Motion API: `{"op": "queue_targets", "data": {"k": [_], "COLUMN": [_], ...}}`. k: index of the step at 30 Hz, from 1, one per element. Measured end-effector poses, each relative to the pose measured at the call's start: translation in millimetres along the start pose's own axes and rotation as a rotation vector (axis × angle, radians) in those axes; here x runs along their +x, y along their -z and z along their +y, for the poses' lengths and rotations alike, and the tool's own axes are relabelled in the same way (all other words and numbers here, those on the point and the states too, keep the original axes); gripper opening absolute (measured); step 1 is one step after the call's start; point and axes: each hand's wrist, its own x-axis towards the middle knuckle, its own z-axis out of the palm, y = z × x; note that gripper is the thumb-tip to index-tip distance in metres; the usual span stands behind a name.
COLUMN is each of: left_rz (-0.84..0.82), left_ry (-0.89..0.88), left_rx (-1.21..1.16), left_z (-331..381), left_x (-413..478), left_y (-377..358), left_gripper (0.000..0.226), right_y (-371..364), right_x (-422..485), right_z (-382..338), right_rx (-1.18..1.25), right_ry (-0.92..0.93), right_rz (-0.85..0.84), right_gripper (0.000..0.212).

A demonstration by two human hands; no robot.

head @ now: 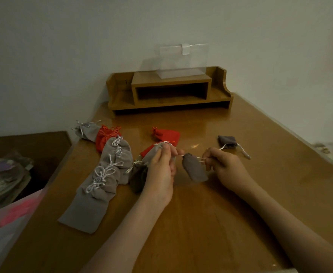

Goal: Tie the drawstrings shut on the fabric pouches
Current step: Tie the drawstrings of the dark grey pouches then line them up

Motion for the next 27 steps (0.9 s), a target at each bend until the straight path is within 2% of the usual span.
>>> {"op": "queue_targets", "data": {"k": [4, 7, 11, 15, 21, 25, 27], "left_rz": [-0.06, -0.074, -0.094, -0.128, -0.228, -0.227, -0.195], "left_ry": [0.063, 0.155, 0.154, 0.207, 0.261, 0.167, 0.047], "left_rx": [-0.024, 0.106, 0.21, 0.236, 0.295, 0.303, 0.426], "left_z": [-2.5, -4.9, -8.2, -9.2, -11.0, -11.4, -11.9], "left_x": [0.6, 0.5, 0.7, 1.2, 2.1, 0.5, -1.0], "left_y": [1.2, 2.9, 1.4, -0.8, -4.3, -5.8, -5.4], "left_gripper": [0.036, 0.031, 0.024, 0.022, 0.019, 0.017, 0.015], "right_y": [0.4, 1.6, 3.4, 3.5, -3.4, -4.3, -2.9], "right_x": [0.6, -0.3, -0.8, -1.2, -1.8, -2.4, -4.2], "right_z": [-1.1, -3.5, -10.8, -15.8, -12.0, -10.7, -13.5], "right_rx": [0.038, 0.097, 0.197, 0.156, 0.074, 0.109, 0.146], "right_ry": [-0.06, -0.077, 0.027, 0.181, 0.27, 0.189, 0.142], "right_rz": [0.008, 0.007, 0.047, 0.085, -0.001, -0.034, -0.057], "right_gripper": [0.031, 0.019, 0.011, 0.007, 0.012, 0.021, 0.03]}}
